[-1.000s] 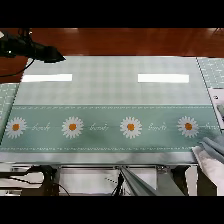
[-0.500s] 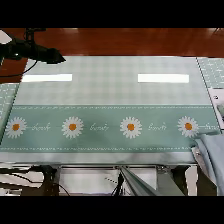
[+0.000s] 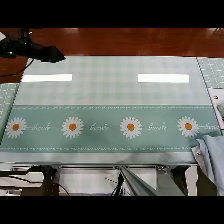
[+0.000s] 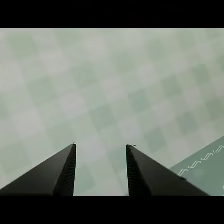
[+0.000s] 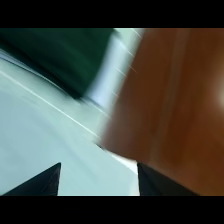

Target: Fold the shirts.

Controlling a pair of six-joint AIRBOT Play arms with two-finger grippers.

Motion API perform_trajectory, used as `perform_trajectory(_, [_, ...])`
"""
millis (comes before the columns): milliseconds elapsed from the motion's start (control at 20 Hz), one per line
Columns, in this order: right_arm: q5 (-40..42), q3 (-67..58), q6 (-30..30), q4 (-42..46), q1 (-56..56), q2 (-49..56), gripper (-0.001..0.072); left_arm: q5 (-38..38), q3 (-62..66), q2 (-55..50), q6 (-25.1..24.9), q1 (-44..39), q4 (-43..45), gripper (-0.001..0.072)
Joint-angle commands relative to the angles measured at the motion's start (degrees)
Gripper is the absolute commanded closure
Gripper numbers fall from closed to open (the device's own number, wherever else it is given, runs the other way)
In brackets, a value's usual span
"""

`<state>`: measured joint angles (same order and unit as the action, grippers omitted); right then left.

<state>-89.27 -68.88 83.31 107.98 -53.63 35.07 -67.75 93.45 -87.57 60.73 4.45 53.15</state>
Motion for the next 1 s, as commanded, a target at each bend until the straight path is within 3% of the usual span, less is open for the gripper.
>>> perform_trajectory(0, [17.66, -0.50, -2.32, -32.00, 0.02, 0.39, 0.0138, -0.92, 0.07, 3.80, -0.02, 0.09, 0.07, 0.0300])
perform_trajectory(100, [20.13, -0.50, -2.36, -47.45, 1.95, 2.91, 0.0138, -1.92, 0.04, 5.97, 2.21, -0.81, 1.57, 0.0214])
perform_trajectory(200, [17.81, -0.50, -2.40, -51.41, 7.78, 6.75, 0.0138, -4.09, 0.04, 6.82, 6.08, -3.39, 6.60, 0.0105])
perform_trajectory(300, [15.87, -0.50, -2.40, -46.10, 16.65, 11.06, 0.0137, -8.02, 0.04, 6.84, 7.21, -8.50, 14.14, 0.0102])
perform_trajectory(400, [14.78, -0.50, -2.14, -38.10, 26.60, 15.65, 0.0126, -10.12, 0.04, 6.84, 11.43, -14.88, 26.77, 0.0099])
perform_trajectory(500, [15.04, -0.50, -1.77, -32.22, 35.47, 20.09, 0.0102, -10.40, 0.04, 6.82, 16.31, -20.68, 37.90, -0.0013])
perform_trajectory(550, [15.23, -0.50, -1.44, -30.14, 39.01, 22.21, 0.0101, -10.14, 0.04, 6.75, 19.26, -22.51, 41.33, -0.0013])
perform_trajectory(700, [14.95, -0.50, -1.38, -28.00, 45.11, 27.08, 0.0100, -9.27, -0.26, 6.60, 26.29, -23.61, 42.40, -0.0013])
perform_trajectory(950, [15.06, -0.50, -1.46, -28.06, 47.36, 29.88, 0.0101, -9.42, -2.67, 6.71, 27.69, -23.41, 37.48, -0.0013])
